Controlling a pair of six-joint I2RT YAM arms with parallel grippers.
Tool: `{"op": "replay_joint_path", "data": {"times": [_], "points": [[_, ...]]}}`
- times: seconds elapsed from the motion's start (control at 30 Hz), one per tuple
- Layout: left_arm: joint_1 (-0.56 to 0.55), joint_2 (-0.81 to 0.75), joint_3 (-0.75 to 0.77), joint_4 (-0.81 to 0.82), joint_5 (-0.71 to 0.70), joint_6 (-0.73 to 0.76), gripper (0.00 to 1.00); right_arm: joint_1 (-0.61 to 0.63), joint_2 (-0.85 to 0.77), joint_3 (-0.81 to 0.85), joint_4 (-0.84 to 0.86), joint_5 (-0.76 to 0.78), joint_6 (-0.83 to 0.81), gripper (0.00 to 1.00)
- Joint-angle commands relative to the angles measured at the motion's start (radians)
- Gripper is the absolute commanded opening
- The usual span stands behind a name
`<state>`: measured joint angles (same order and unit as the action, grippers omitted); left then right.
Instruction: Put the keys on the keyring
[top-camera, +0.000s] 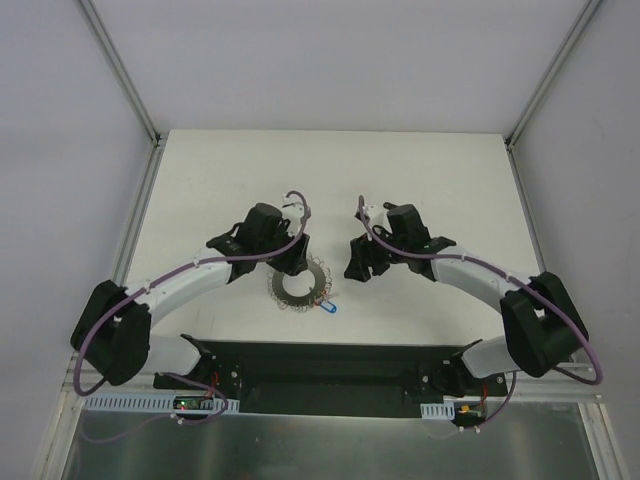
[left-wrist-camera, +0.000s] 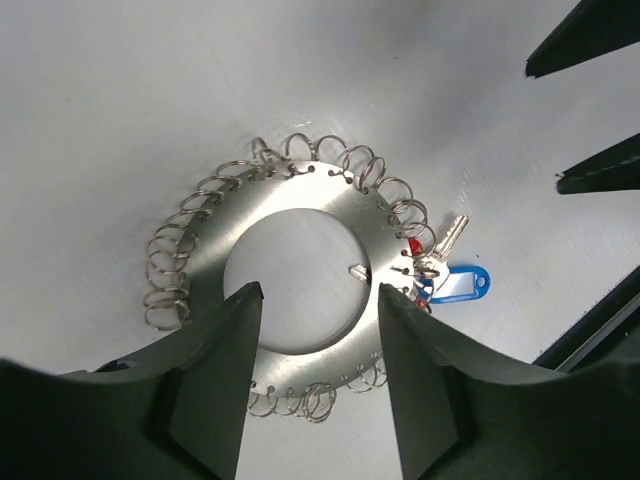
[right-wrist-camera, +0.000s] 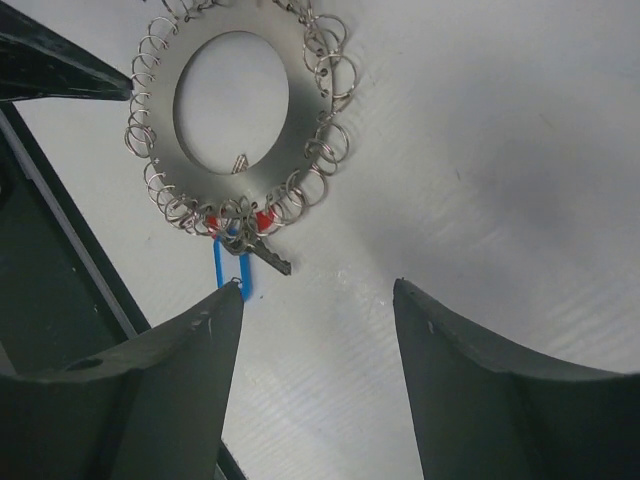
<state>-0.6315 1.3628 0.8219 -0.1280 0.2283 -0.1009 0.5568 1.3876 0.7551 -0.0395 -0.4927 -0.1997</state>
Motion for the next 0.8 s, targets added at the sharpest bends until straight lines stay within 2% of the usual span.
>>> {"op": "replay_joint_path", "data": {"times": [0.0, 0.2, 0.23, 0.4, 0.77], "points": [[0.053, -0.166, -0.113, 0.105, -0.021, -0.098, 0.54, 0.026, 0.112, 0.093, 0.107, -0.109, -0.012, 0.62], [0.079, -0.321, -0.217, 0.107, -0.044, -0.120, 0.66, 0.052, 0.281, 0.171, 0.147, -0.161, -0.033, 0.43], [0.082, -0.336, -0.227, 0.107, -0.044, -0.128, 0.68, 0.052, 0.301, 0.191, 0.148, -0.168, -0.035, 0.37], [0.090, -0.402, -0.259, 0.087, -0.053, -0.129, 0.69, 0.060, 0.398, 0.242, 0.151, -0.196, -0.046, 0.36], [0.095, -0.413, -0.257, 0.045, -0.047, -0.106, 0.70, 0.068, 0.475, 0.270, 0.130, -0.190, -0.076, 0.36]]}}
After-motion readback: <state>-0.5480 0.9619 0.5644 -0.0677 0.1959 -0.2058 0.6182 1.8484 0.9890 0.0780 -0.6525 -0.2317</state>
